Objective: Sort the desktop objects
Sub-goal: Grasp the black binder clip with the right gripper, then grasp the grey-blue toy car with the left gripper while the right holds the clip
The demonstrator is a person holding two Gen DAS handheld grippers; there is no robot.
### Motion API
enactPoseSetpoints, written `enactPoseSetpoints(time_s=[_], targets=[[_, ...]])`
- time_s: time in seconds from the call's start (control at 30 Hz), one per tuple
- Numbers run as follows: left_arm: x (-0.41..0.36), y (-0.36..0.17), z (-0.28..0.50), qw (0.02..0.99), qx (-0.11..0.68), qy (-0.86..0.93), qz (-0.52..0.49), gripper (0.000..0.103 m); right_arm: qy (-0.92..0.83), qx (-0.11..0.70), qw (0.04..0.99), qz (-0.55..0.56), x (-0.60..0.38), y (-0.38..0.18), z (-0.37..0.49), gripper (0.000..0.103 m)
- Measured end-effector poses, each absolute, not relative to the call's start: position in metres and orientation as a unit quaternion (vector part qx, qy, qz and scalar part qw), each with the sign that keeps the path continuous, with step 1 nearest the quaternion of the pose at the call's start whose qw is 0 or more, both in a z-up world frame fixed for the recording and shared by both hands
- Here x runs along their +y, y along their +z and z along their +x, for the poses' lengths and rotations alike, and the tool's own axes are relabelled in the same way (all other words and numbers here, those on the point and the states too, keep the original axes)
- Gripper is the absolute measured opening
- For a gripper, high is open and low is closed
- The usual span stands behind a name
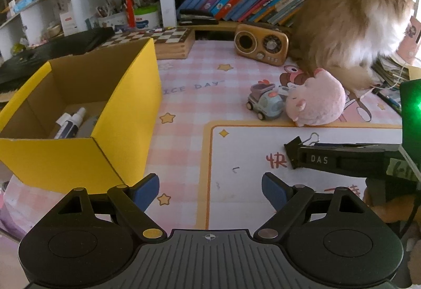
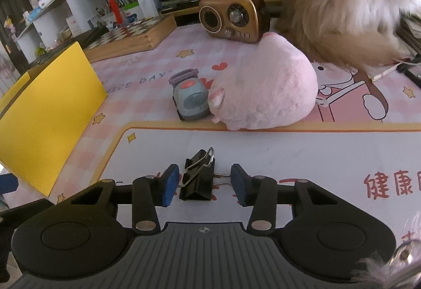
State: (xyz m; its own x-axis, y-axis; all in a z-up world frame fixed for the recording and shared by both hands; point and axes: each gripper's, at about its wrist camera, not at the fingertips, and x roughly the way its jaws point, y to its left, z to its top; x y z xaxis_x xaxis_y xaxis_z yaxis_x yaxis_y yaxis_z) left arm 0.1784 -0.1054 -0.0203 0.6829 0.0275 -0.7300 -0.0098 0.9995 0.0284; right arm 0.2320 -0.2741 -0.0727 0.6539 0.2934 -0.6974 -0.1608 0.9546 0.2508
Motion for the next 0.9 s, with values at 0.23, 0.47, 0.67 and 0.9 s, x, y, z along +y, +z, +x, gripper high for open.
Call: enactPoseSetpoints(time_s=[0.23,0.47,0.67,0.9], targets=[[-0.104,-0.023,0.180,0.914,0.405,0.021,0.008,0.087,0.129,0.393,0.906,0.093,-0.277,-0.074,0.234,0.035],[-0.104,-0.024,0.184,0.913,0.407,0.020,0.009,0.087,0.131,0.379,0.910,0.104,-0.280,-0.071,0.235,0.012],[-0.108,-0.026,0.192,0.914,0.406,0.009,0.009,0.087,0.139,0.361,0.915,0.115,-0.286,-0.064,0.234,0.003],[-0.125,-0.031,0.226,0.921,0.389,-0.018,0.016,0.087,0.132,0.333,0.928,0.102,-0.310,-0.042,0.219,0.002]])
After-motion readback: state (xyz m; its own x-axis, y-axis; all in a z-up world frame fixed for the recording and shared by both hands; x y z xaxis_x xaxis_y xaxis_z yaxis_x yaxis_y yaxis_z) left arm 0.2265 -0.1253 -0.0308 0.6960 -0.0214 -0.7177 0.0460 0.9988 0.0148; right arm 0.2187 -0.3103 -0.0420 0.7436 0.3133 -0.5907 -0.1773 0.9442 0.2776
